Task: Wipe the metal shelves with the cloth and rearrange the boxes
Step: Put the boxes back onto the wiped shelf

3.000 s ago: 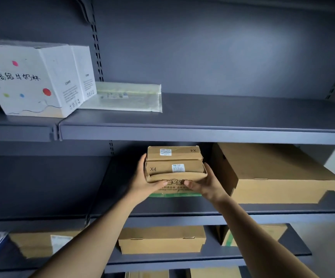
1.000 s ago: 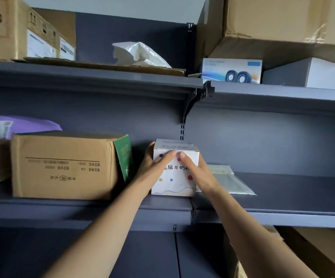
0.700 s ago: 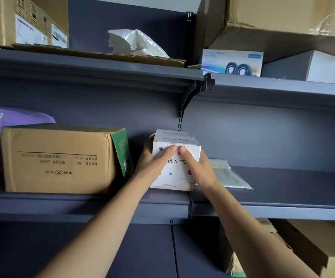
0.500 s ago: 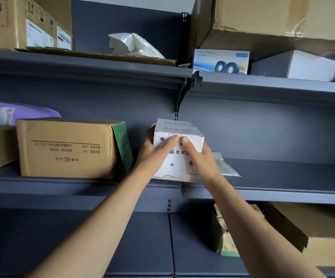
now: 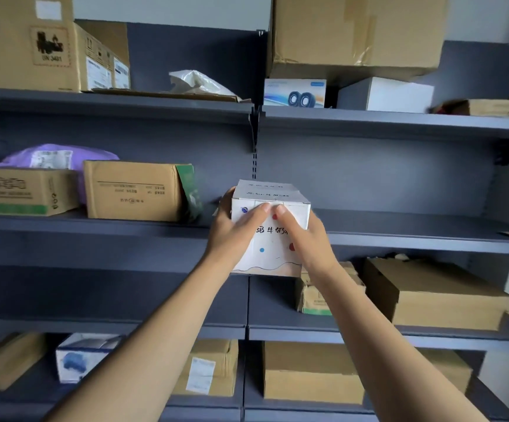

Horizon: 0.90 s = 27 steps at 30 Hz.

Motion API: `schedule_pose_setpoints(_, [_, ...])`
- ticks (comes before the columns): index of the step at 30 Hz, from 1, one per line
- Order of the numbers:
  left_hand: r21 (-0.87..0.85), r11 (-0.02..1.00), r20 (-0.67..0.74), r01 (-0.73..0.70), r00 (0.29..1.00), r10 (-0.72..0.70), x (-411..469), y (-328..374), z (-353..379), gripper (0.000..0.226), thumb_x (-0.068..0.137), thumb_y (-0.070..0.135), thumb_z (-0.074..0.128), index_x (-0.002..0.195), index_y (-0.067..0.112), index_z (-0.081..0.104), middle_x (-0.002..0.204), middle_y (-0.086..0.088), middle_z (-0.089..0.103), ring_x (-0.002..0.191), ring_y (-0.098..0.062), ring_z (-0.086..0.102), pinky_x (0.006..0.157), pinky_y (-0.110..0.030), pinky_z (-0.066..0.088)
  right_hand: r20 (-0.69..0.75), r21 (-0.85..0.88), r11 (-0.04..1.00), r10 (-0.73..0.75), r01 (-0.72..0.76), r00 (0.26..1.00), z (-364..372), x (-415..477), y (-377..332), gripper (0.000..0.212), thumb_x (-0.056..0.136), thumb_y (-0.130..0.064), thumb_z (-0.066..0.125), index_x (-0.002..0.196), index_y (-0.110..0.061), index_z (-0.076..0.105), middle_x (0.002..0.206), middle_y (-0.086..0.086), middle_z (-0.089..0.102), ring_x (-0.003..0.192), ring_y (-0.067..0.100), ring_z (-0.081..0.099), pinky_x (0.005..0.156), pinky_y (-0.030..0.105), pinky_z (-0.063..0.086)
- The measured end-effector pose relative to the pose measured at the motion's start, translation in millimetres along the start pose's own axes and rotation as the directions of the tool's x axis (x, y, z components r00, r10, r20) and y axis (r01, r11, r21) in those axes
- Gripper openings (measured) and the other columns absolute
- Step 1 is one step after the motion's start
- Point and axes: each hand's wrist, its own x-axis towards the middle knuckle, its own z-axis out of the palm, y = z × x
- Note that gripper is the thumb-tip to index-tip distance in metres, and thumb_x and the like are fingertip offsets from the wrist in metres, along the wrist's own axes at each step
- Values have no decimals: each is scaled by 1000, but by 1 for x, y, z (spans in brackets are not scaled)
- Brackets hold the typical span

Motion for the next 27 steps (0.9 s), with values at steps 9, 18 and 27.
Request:
schedule_pose_setpoints(9, [131, 954, -46, 271, 963, -267, -89, -56, -15, 28, 83, 42, 78, 106, 42, 62, 93, 16, 76, 83, -3, 72, 76, -34, 61, 18, 1, 979, 205, -205, 979, -2, -94, 49, 28, 97, -44, 66, 118, -26, 68, 105, -13, 76, 95, 2, 70, 69, 12, 48])
schedule_pose_setpoints(18, [160, 882, 21, 444, 891, -453, -62, -127, -36, 30, 89, 36, 75, 112, 35, 57, 95, 3, 75, 69, -6, 73, 53, -24, 56, 75, -53, 946, 324, -320, 943, 7, -71, 122, 45, 84, -53, 72, 118, -25, 67, 104, 1, 76, 92, 16, 72, 65, 26, 52])
schedule_pose_setpoints(27, [197, 856, 178, 477, 841, -510, 37, -244, -62, 70, 82, 26, 83, 139, 43, 47, 120, 12, 70, 105, -8, 69, 85, -28, 59, 194, -120, 935, 352, -334, 916, 16, 21, 209, 51, 85, -34, 77, 131, -30, 56, 114, -4, 74, 95, 11, 70, 61, 29, 54])
